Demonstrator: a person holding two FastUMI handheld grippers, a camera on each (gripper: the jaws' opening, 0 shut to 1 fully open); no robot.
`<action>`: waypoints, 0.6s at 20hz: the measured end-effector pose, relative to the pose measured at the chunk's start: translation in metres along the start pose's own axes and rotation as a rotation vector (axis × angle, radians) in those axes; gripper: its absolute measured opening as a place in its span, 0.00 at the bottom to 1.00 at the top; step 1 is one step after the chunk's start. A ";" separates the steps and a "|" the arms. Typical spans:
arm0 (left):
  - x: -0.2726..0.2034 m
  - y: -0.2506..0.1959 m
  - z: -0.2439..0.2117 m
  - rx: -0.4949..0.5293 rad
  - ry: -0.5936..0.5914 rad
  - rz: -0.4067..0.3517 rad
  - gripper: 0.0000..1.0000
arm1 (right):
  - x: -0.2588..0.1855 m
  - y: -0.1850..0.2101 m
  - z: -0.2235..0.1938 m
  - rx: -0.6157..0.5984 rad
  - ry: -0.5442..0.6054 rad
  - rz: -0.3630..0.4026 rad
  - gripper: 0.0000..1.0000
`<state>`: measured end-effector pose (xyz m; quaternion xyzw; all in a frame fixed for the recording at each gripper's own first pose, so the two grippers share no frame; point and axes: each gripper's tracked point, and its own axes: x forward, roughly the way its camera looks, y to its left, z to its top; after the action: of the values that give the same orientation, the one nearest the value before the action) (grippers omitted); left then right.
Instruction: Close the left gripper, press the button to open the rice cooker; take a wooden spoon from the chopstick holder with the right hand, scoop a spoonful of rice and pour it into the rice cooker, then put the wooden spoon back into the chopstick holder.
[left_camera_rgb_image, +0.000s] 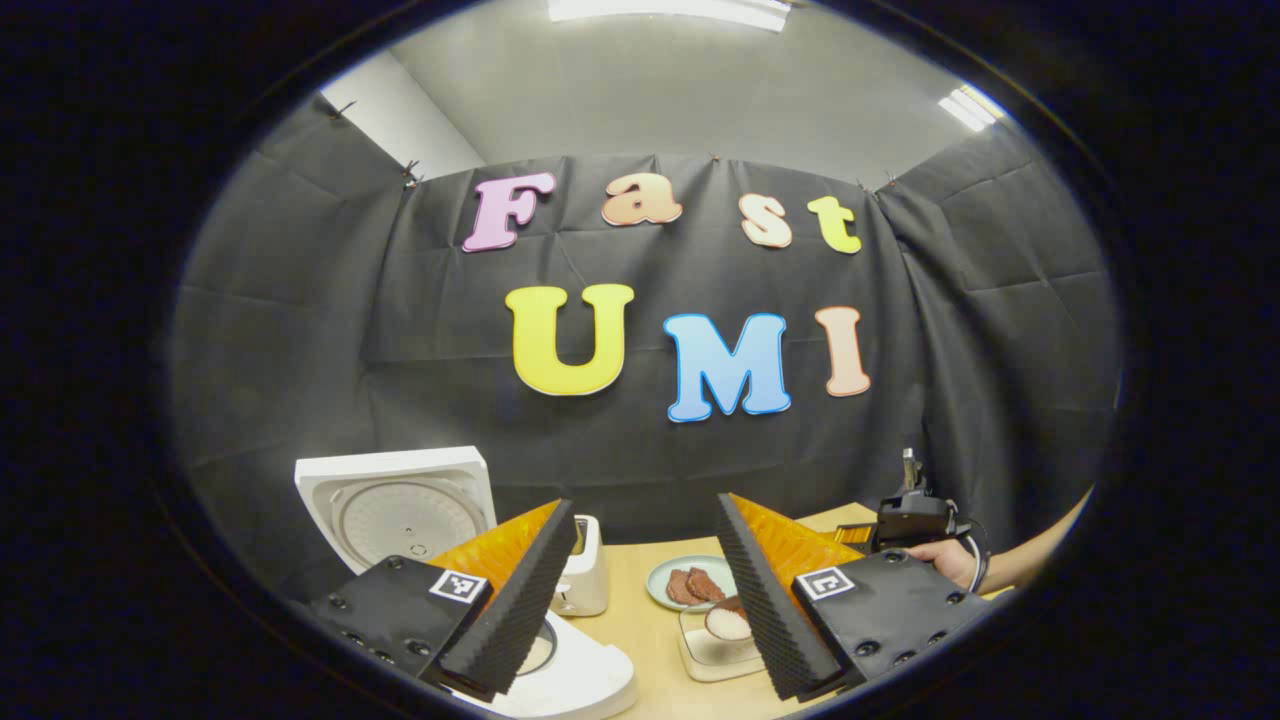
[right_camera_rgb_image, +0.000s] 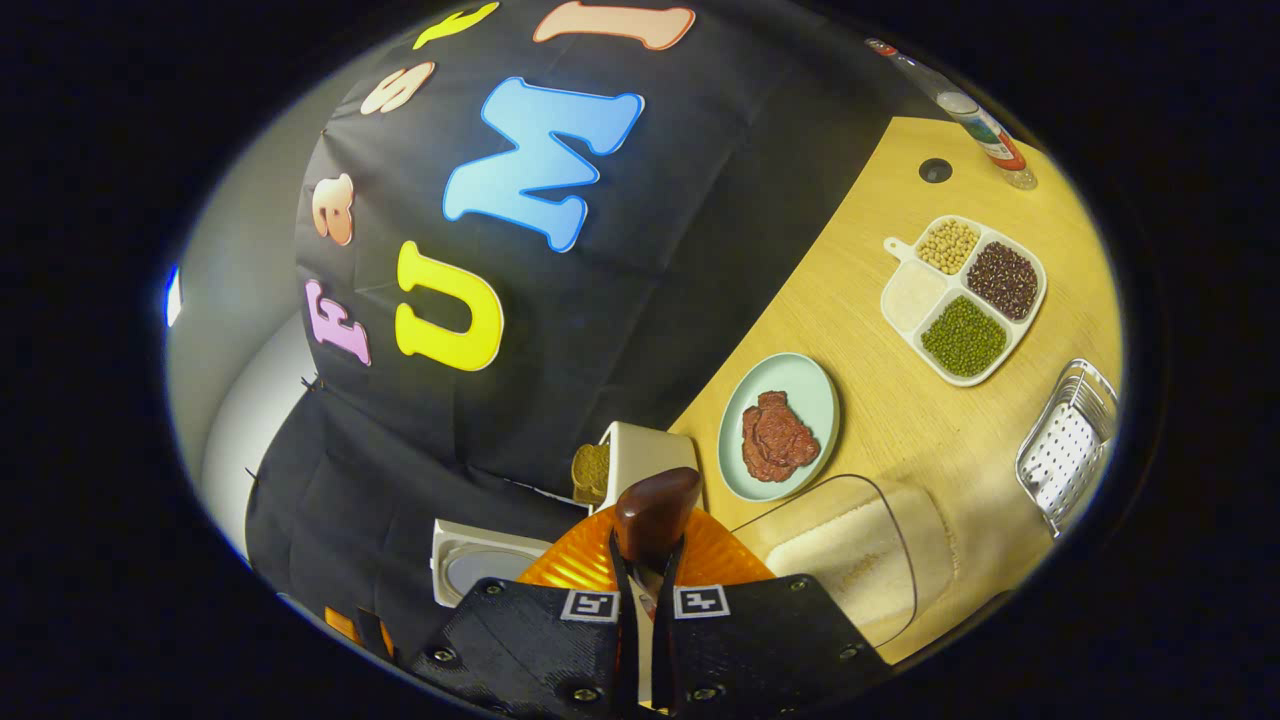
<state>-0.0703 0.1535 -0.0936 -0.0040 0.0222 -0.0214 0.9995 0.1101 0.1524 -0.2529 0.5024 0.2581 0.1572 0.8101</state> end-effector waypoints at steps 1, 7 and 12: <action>-0.001 0.004 0.002 -0.008 -0.005 0.006 0.96 | 0.001 0.005 0.001 0.040 -0.006 0.011 0.05; -0.016 0.035 0.006 -0.008 -0.023 0.067 0.96 | 0.017 0.042 -0.011 0.159 0.014 0.077 0.05; -0.031 0.059 0.007 0.007 -0.033 0.104 0.96 | 0.041 0.088 -0.039 0.147 0.071 0.126 0.05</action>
<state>-0.0987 0.2140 -0.0862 0.0005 0.0056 0.0307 0.9995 0.1218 0.2413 -0.1986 0.5699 0.2656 0.2060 0.7499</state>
